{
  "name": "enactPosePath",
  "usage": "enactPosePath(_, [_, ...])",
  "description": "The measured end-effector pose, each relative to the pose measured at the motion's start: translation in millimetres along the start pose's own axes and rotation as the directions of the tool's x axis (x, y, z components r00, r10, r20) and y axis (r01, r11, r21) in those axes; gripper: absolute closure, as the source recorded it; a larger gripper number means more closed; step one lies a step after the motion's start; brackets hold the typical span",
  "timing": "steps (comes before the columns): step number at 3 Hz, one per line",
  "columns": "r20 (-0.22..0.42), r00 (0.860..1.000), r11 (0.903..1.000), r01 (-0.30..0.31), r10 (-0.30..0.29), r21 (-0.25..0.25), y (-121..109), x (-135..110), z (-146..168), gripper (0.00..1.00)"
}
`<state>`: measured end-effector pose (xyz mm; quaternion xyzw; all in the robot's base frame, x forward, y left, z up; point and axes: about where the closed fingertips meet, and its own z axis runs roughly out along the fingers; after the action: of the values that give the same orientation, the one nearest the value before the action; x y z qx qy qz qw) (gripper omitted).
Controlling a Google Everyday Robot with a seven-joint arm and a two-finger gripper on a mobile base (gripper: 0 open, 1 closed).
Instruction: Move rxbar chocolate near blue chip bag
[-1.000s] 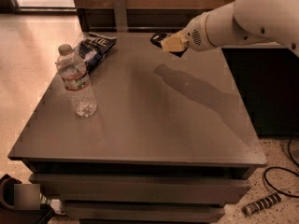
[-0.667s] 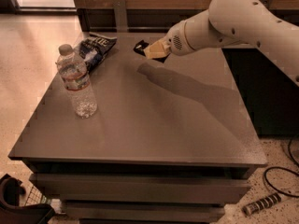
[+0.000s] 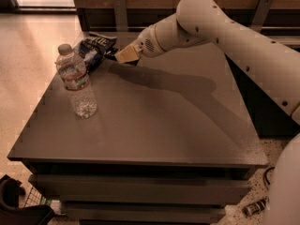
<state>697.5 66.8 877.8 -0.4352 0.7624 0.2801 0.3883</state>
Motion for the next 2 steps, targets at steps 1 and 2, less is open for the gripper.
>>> enactPosePath(1, [0.032, 0.999, 0.9996, 0.008, -0.007, -0.026, 10.6, -10.2, 18.7, 0.97])
enactPosePath(2, [0.028, 1.0, 0.9996, 0.008, -0.007, -0.029, 11.4, -9.3, 19.8, 0.74])
